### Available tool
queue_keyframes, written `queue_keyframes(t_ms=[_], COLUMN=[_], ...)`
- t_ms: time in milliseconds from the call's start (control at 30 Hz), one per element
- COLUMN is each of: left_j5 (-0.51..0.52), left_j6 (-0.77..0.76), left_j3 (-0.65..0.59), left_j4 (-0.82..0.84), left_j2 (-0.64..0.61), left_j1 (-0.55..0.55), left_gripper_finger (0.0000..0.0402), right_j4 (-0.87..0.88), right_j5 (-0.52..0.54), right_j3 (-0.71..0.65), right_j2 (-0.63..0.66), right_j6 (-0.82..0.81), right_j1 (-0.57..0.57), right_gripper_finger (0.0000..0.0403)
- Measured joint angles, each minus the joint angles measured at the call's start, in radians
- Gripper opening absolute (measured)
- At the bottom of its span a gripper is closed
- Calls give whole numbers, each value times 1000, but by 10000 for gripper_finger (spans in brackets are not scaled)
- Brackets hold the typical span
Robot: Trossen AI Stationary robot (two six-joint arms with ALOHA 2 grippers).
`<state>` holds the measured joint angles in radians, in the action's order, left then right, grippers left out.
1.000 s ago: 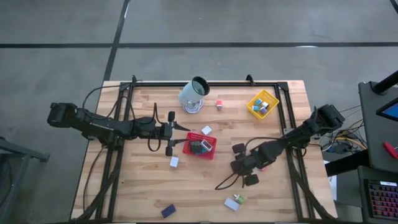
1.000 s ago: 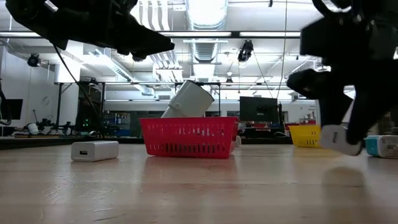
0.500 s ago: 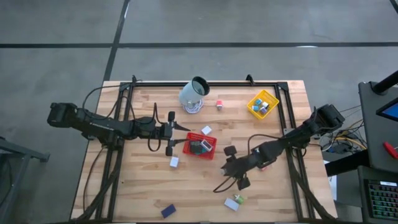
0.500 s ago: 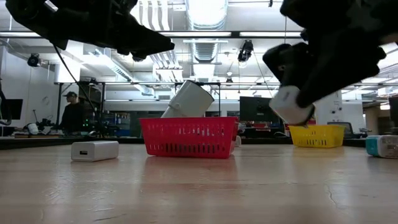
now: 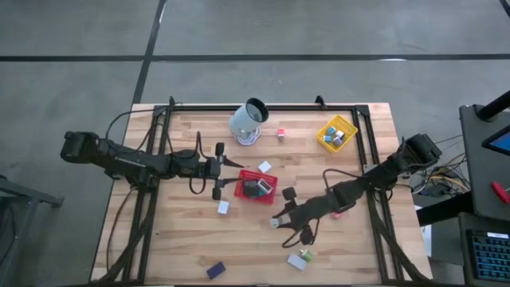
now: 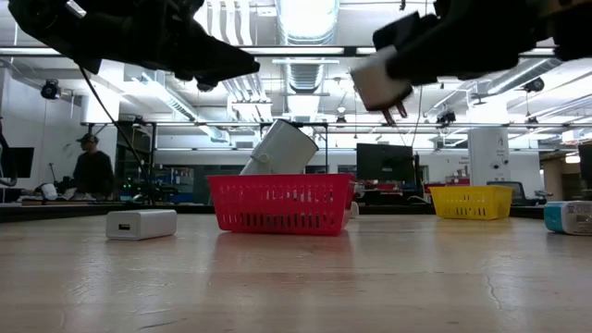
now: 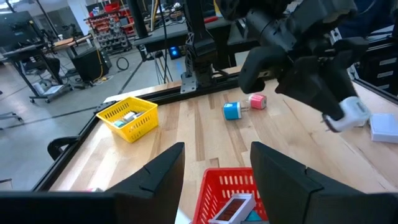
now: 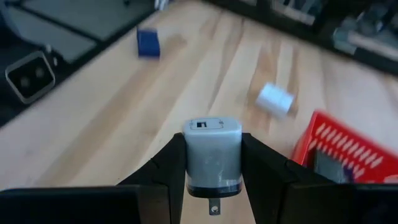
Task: Pick & Place Office items
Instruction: Put the white black charger adapter into the yellow basket
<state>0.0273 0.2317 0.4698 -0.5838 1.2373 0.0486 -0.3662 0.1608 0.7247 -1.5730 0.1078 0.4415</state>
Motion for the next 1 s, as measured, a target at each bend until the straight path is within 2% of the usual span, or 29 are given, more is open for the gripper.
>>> queue_keyframes(t_ms=[133,567,1000], left_j5=[0,0,0], left_j6=[0,0,1], left_j3=[0,0,0], left_j4=[-8,-22,-30], left_j2=[0,0,0], left_j1=[0,0,0], left_gripper_finger=[186,186,186], right_j4=[-143,-431,-617], right_j5=[6,33,25], right_j3=[-51,-135,-221], right_j2=[0,0,0], right_j6=[28,109,125], right_j1=[-1,-1,-1], right_gripper_finger=[116,116,116])
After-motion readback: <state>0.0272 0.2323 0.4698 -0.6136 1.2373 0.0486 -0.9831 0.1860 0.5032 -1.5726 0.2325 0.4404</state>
